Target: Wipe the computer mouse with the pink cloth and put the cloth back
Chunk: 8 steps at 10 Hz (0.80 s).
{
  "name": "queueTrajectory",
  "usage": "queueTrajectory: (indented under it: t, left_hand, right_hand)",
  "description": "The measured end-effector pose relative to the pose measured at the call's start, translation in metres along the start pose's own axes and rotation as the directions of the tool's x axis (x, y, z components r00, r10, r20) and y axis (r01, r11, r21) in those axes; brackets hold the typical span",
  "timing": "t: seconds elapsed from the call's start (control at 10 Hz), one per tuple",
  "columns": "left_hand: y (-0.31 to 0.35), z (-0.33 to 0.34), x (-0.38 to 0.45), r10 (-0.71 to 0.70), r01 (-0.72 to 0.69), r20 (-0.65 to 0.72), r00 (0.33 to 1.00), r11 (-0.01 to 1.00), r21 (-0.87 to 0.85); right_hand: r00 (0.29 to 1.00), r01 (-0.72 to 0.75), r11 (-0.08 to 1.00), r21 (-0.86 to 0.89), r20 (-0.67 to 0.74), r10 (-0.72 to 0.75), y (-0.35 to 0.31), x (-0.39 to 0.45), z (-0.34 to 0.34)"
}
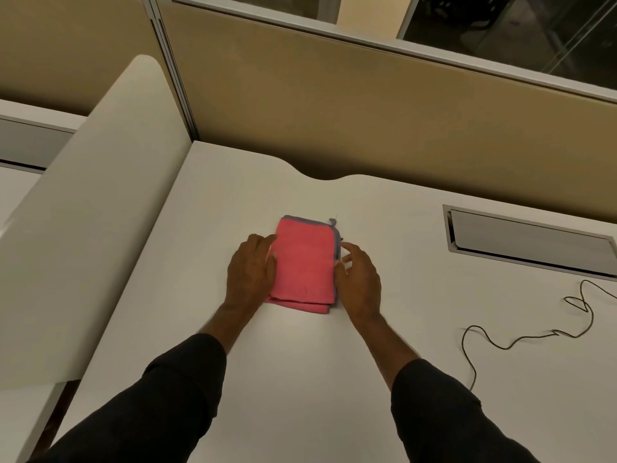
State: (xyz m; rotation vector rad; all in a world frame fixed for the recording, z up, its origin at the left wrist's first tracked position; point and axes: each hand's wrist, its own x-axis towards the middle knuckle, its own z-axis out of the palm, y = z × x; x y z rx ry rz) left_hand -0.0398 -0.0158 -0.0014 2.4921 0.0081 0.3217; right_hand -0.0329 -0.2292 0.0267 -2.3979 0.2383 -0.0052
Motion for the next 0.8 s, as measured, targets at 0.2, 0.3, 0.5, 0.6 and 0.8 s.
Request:
queueTrajectory:
  t: [0.2, 0.3, 0.5, 0.6, 0.8]
  left_hand:
    - [0.007, 0.020, 0.004, 0.286, -0.313, 0.203, 0.937, 0.943, 0.116]
    - [0.001, 0.030, 0.004, 0.192, -0.279, 0.395, 0.898, 0.944, 0.176]
    - [0.000, 0.033, 0.000, 0.166, -0.268, 0.436, 0.884, 0.946, 0.184]
    - [0.001, 0.030, 0.002, 0.135, -0.242, 0.454, 0.881, 0.952, 0.186]
    - [0.009, 0.024, 0.006, 0.102, -0.191, 0.439, 0.892, 0.968, 0.162]
  right_hand:
    - [0.944, 0.327, 0.922, -0.209, 0.108, -0.311, -0.018, 0.000, 0.025]
    - [0.932, 0.357, 0.847, -0.394, 0.217, -0.291, -0.011, 0.000, 0.043]
    - [0.936, 0.323, 0.847, -0.422, 0.273, -0.221, 0.001, -0.008, 0.059]
    - [0.935, 0.315, 0.851, -0.419, 0.292, -0.202, -0.002, -0.007, 0.057]
    - [0.942, 0.311, 0.861, -0.401, 0.253, -0.222, -0.004, -0.003, 0.046]
